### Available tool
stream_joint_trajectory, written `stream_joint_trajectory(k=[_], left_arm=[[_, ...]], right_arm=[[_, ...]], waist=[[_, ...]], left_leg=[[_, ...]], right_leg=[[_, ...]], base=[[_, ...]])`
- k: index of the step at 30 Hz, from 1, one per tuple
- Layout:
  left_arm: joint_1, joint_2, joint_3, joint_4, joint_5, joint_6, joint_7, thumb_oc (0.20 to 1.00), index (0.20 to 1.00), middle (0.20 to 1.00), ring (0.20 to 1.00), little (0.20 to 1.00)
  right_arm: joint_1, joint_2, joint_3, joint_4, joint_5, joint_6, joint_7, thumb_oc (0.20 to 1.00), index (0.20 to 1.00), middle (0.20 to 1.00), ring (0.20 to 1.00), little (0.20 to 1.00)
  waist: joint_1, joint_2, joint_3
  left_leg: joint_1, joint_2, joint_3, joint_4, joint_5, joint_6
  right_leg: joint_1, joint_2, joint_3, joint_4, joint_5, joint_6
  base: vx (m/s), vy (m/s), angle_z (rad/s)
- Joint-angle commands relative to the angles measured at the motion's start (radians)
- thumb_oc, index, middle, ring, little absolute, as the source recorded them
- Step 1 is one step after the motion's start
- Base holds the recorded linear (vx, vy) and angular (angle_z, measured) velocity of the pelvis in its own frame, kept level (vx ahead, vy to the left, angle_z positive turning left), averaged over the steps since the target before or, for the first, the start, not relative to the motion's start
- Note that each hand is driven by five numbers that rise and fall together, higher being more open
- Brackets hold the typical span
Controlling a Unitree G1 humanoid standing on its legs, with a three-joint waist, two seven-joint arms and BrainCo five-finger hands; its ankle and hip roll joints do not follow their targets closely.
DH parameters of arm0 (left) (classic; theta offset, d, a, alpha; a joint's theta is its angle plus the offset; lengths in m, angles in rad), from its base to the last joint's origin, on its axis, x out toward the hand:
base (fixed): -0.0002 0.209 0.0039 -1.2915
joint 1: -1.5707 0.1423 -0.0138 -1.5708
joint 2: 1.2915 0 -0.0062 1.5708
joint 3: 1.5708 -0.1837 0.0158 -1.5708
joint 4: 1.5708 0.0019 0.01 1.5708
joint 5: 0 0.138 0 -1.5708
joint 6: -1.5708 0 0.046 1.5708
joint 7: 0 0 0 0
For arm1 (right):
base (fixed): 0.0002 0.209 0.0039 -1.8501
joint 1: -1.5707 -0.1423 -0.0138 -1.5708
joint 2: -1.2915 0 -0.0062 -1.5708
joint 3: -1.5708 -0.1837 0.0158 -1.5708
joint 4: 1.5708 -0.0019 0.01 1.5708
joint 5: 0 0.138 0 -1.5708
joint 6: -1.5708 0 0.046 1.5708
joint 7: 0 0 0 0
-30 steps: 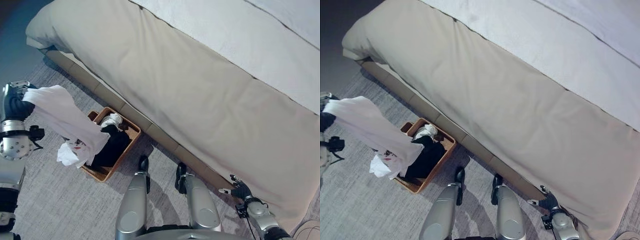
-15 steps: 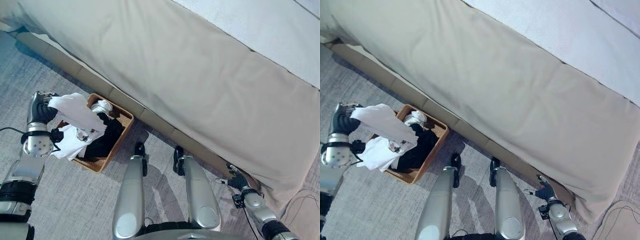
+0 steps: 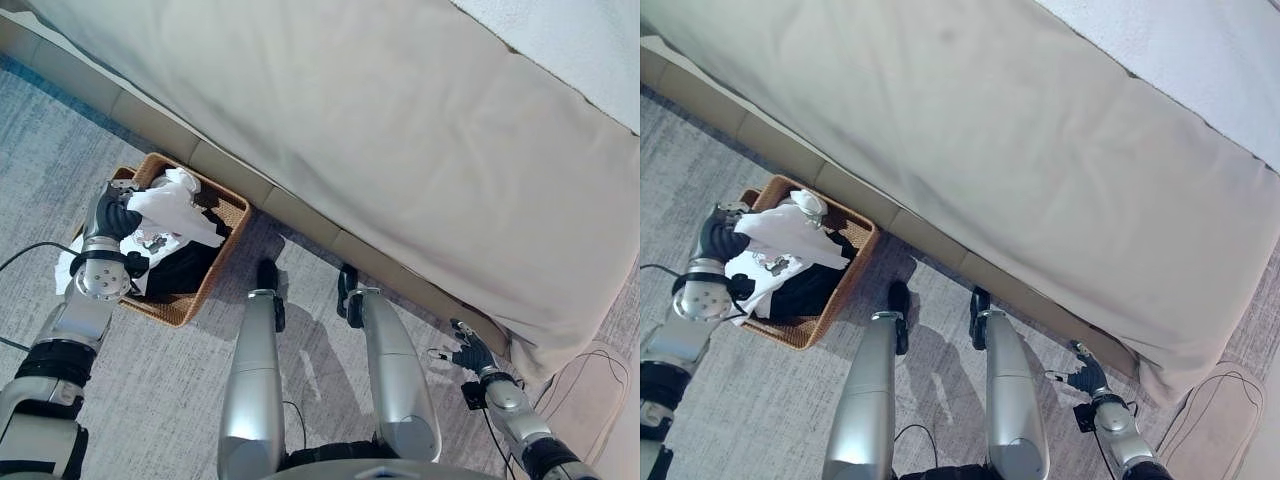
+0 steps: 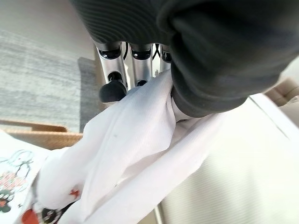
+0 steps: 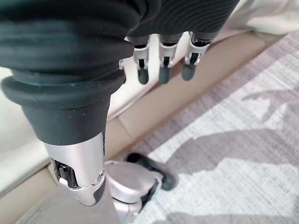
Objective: Pick up clothes into the bucket
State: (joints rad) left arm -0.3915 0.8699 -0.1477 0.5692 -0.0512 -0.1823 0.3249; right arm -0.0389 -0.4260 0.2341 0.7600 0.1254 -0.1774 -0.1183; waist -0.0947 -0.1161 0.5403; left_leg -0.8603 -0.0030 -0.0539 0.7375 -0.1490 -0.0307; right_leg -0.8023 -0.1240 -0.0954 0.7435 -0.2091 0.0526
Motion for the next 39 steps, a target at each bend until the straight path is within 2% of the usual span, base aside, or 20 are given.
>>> stream_joint_trajectory(k=[1,12,20,21,22,27,32,39], left_arm=[[-0.035,0.015,0.011,0.032,0.048,-0.003,0.04,0.2,0.2,0.2,0.2,0.2],[-0.011,0.041,0.069,0.06,-0.016,0.012,0.089,0.2,0.2,0.2,0.2,0.2],[-0.033,0.073,0.069,0.053,-0.048,0.016,0.126,0.2,0.2,0.2,0.2,0.2],[-0.044,0.073,0.063,0.068,-0.051,0.019,0.13,0.307,0.307,0.307,0.307,0.307],[-0.071,0.07,0.052,0.075,-0.043,0.027,0.158,1.0,1.0,1.0,1.0,1.0],[-0.098,0.051,0.041,0.066,-0.025,0.03,0.195,1.0,1.0,1.0,1.0,1.0],[-0.087,0.05,0.046,0.052,0.047,0.059,0.222,1.0,1.0,1.0,1.0,1.0],[-0.043,0.035,0.104,0.037,0.062,0.076,0.215,1.0,1.0,1.0,1.0,1.0]], right_arm=[[0.044,-0.049,0.009,-0.025,0.043,-0.032,-0.026,1.0,1.0,1.0,1.0,1.0],[0.065,-0.05,0.011,-0.037,0.087,-0.04,-0.039,1.0,1.0,1.0,1.0,1.0],[0.072,-0.048,0.019,-0.069,0.115,-0.051,-0.051,1.0,1.0,1.0,1.0,1.0],[0.07,-0.046,0.023,-0.069,0.118,-0.051,-0.052,1.0,1.0,1.0,1.0,1.0],[0.067,-0.046,0.029,-0.072,0.123,-0.053,-0.056,1.0,1.0,1.0,1.0,1.0],[0.074,-0.042,0.038,-0.082,0.125,-0.058,-0.06,1.0,1.0,1.0,1.0,1.0],[0.079,-0.043,0.05,-0.08,0.113,-0.059,-0.06,1.0,1.0,1.0,1.0,1.0],[0.057,-0.047,0.048,-0.052,0.102,-0.041,-0.057,1.0,1.0,1.0,1.0,1.0]], waist=[[-0.001,-0.009,-0.02],[0.003,-0.019,-0.02],[0.01,-0.024,-0.02],[0.01,-0.023,-0.02],[0.01,-0.022,-0.02],[0.012,-0.02,-0.02],[0.015,-0.017,-0.02],[0.02,-0.002,-0.02]], left_leg=[[-0.01,-0.017,0.02,0.04,-0.037,0.054],[-0.212,-0.031,-0.013,0.16,-0.036,0.054],[-0.358,-0.05,-0.026,0.299,-0.072,0.063],[-0.372,-0.053,-0.027,0.314,-0.076,0.064],[-0.394,-0.06,-0.029,0.334,-0.079,0.065],[-0.409,-0.066,-0.034,0.346,-0.075,0.061],[-0.391,-0.061,-0.04,0.324,-0.06,0.057],[-0.296,-0.039,-0.05,0.199,-0.023,0.056]], right_leg=[[-0.019,-0.031,0.018,-0.118,0.137,0.058],[-0.195,-0.037,0.007,-0.002,0.133,0.059],[-0.337,-0.041,-0.001,0.147,0.105,0.071],[-0.35,-0.042,0.0,0.164,0.101,0.073],[-0.371,-0.045,0.003,0.19,0.093,0.072],[-0.385,-0.055,-0.001,0.205,0.086,0.069],[-0.361,-0.058,-0.011,0.169,0.099,0.065],[-0.266,-0.054,-0.014,0.051,0.126,0.064]], base=[[-0.04,-0.017,-0.01],[-0.01,0.001,0.04],[0.0,0.026,0.07],[0.0,0.0,0.0],[0.0,0.0,0.0],[0.0,0.014,0.1],[-0.02,-0.015,0.06],[-0.05,-0.027,-0.05]])
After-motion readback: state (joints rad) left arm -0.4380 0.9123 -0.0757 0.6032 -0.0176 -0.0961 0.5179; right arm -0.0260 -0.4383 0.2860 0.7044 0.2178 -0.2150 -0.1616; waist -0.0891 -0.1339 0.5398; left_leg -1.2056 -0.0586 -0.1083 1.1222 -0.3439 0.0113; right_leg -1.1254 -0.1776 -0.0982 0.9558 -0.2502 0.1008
